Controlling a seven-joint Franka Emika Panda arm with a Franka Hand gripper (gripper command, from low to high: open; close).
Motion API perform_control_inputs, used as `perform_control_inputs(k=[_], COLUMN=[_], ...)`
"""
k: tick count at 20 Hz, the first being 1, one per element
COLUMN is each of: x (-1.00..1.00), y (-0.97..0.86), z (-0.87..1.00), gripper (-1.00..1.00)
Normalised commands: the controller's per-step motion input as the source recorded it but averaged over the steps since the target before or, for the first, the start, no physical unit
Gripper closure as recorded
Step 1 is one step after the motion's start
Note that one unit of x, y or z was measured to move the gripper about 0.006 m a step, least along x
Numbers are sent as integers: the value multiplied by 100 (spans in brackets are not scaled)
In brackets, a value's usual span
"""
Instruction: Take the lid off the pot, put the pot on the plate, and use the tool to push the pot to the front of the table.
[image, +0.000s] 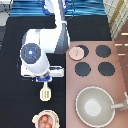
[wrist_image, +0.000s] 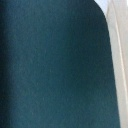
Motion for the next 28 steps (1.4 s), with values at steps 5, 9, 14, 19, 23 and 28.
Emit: perform_control_inputs(k=[5,9,14,19,23,28], x=[-100,-100,-78,-62,-40,-6], y=[-24,-27,1,22,-2,-20], z=[-65,-56,66,84,91,81], gripper=[100,100,-100,-100,-100,-100])
